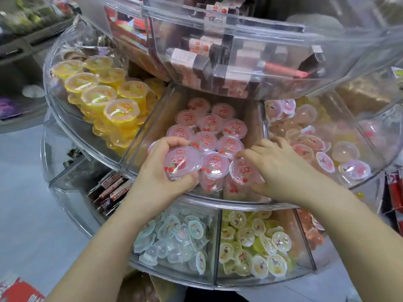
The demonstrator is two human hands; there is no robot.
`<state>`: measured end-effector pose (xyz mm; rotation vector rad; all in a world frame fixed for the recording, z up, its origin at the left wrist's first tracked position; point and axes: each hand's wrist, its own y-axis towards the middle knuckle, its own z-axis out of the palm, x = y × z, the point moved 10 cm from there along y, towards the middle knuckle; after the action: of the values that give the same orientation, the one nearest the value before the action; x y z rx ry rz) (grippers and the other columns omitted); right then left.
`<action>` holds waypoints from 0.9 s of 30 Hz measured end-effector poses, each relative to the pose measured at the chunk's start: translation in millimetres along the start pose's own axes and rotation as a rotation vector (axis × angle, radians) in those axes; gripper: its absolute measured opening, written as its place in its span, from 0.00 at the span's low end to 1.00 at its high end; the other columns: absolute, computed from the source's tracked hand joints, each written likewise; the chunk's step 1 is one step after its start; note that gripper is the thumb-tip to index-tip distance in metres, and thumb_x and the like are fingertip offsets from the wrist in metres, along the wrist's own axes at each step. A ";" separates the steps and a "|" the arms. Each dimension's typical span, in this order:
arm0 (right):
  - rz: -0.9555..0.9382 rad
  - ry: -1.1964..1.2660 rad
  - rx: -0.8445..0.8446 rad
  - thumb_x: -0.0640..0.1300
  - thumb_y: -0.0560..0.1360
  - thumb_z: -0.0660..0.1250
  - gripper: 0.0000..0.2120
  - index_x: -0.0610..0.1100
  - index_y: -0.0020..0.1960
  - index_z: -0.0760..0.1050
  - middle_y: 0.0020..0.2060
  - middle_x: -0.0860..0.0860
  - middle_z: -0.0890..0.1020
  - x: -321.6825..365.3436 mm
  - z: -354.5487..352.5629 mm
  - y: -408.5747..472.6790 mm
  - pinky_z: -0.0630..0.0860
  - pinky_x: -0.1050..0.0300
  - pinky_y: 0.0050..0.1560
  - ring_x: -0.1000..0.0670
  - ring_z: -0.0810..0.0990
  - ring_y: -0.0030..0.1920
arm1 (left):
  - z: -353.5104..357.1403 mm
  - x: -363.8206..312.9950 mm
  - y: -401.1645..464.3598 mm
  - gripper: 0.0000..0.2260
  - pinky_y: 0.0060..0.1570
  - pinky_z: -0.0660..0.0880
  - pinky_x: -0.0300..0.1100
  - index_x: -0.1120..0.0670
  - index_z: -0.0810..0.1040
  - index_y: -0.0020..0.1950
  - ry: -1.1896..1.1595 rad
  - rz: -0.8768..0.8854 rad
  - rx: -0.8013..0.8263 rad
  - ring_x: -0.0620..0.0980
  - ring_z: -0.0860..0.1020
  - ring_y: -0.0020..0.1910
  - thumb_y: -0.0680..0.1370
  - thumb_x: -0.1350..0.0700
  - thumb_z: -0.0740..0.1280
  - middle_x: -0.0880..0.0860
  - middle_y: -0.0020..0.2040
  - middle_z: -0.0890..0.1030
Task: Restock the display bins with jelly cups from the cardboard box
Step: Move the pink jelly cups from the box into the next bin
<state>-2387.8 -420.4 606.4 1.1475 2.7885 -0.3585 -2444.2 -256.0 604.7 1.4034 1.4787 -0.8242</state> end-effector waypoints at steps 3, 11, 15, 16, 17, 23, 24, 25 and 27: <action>0.020 0.026 -0.026 0.60 0.71 0.62 0.26 0.50 0.66 0.66 0.52 0.54 0.78 -0.3 -3.9 0.6 0.51 0.46 0.70 0.51 0.69 0.61 | -11.0 -4.3 -0.6 0.21 0.58 0.70 0.41 0.38 0.71 0.55 -0.018 0.023 -0.060 0.43 0.75 0.57 0.64 0.44 0.70 0.40 0.55 0.75; -0.005 -0.026 -0.039 0.63 0.65 0.69 0.36 0.46 0.67 0.67 0.57 0.50 0.76 3.5 -14.3 -4.0 0.57 0.43 0.69 0.46 0.70 0.64 | -50.1 -18.9 14.4 0.26 0.59 0.70 0.32 0.38 0.70 0.60 0.123 0.097 -0.250 0.36 0.73 0.58 0.65 0.46 0.74 0.37 0.57 0.75; 0.044 0.222 -0.358 0.60 0.64 0.66 0.28 0.42 0.58 0.76 0.46 0.47 0.80 -0.3 -61.3 -6.6 0.73 0.43 0.52 0.41 0.78 0.48 | -57.2 -28.4 35.6 0.27 0.55 0.67 0.23 0.49 0.73 0.63 0.299 0.134 -0.282 0.38 0.72 0.54 0.66 0.51 0.77 0.44 0.56 0.75; 0.029 0.287 -0.369 0.59 0.67 0.64 0.27 0.43 0.58 0.76 0.46 0.47 0.79 2.9 -66.2 -1.7 0.73 0.46 0.51 0.43 0.77 0.48 | -55.7 -30.8 42.2 0.27 0.54 0.65 0.22 0.52 0.74 0.63 0.355 0.142 -0.274 0.40 0.72 0.55 0.66 0.52 0.77 0.46 0.56 0.75; 0.017 0.339 -0.360 0.58 0.68 0.63 0.26 0.44 0.59 0.76 0.47 0.48 0.79 7.1 -68.9 4.7 0.73 0.48 0.51 0.44 0.76 0.49 | -52.4 -33.0 48.3 0.27 0.54 0.64 0.21 0.54 0.74 0.63 0.413 0.150 -0.256 0.41 0.72 0.55 0.66 0.51 0.77 0.48 0.57 0.75; 0.008 0.443 -0.347 0.56 0.72 0.64 0.21 0.50 0.63 0.73 0.53 0.53 0.78 16.2 -62.8 29.8 0.69 0.58 0.56 0.50 0.73 0.55 | -33.9 -30.4 68.4 0.31 0.57 0.65 0.34 0.55 0.72 0.68 0.636 0.111 -0.197 0.49 0.73 0.61 0.68 0.49 0.75 0.53 0.63 0.74; 0.017 0.440 -0.346 0.56 0.72 0.64 0.21 0.50 0.63 0.73 0.53 0.53 0.78 14.7 -61.7 31.0 0.69 0.59 0.56 0.50 0.73 0.55 | -31.7 -29.5 69.2 0.32 0.59 0.66 0.36 0.55 0.71 0.68 0.662 0.109 -0.178 0.50 0.72 0.62 0.67 0.48 0.75 0.52 0.65 0.72; 0.023 0.441 -0.348 0.56 0.71 0.64 0.22 0.49 0.62 0.73 0.53 0.53 0.78 13.1 -60.8 31.5 0.69 0.59 0.55 0.50 0.74 0.55 | -29.0 -28.5 69.4 0.34 0.61 0.66 0.38 0.54 0.70 0.69 0.672 0.110 -0.144 0.50 0.71 0.64 0.67 0.48 0.75 0.52 0.67 0.70; 0.038 0.464 -0.346 0.55 0.71 0.65 0.21 0.49 0.61 0.74 0.52 0.52 0.79 8.7 -58.2 32.0 0.70 0.58 0.54 0.49 0.75 0.54 | -25.3 -28.2 68.0 0.34 0.63 0.67 0.41 0.53 0.69 0.70 0.668 0.133 -0.078 0.50 0.70 0.65 0.66 0.51 0.76 0.50 0.69 0.68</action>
<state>-2371.9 -377.6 655.4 1.3260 3.0202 0.4369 -2383.0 -234.5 647.8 1.7919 1.8514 -0.2043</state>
